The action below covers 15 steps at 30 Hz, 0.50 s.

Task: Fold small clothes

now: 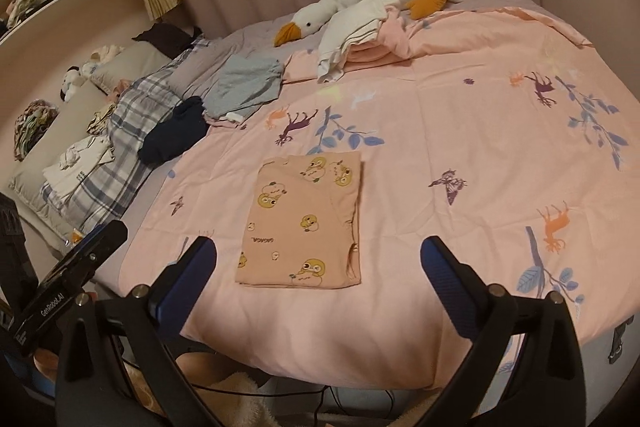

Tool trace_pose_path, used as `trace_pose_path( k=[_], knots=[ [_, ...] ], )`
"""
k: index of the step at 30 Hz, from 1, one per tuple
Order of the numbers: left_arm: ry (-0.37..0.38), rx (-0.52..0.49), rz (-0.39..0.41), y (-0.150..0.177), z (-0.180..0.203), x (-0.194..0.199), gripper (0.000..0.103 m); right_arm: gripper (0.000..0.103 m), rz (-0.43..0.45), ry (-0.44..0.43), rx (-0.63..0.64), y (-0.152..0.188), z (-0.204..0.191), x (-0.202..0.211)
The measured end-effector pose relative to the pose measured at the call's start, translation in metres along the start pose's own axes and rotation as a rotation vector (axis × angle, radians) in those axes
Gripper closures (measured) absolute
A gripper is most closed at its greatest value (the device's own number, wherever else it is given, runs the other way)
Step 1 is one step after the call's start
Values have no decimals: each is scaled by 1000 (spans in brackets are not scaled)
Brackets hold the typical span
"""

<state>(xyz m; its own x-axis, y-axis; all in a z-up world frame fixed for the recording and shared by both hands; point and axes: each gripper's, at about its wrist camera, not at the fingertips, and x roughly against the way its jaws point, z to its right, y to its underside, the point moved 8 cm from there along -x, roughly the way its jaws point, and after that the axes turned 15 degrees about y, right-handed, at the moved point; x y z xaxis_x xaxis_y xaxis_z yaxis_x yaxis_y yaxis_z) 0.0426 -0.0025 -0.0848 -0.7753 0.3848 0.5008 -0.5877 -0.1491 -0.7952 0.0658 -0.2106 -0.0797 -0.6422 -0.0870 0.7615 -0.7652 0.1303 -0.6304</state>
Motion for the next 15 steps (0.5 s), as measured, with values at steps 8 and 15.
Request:
trace_pose_path(
  k=[8, 15],
  knots=[
    [-21, -1, -2, 6, -2, -3, 1, 1, -13, -16, -29, 1, 1, -7],
    [-110, -16, 37, 15, -20, -7, 1, 1, -23, -39, -33, 7, -5, -9]
  ],
)
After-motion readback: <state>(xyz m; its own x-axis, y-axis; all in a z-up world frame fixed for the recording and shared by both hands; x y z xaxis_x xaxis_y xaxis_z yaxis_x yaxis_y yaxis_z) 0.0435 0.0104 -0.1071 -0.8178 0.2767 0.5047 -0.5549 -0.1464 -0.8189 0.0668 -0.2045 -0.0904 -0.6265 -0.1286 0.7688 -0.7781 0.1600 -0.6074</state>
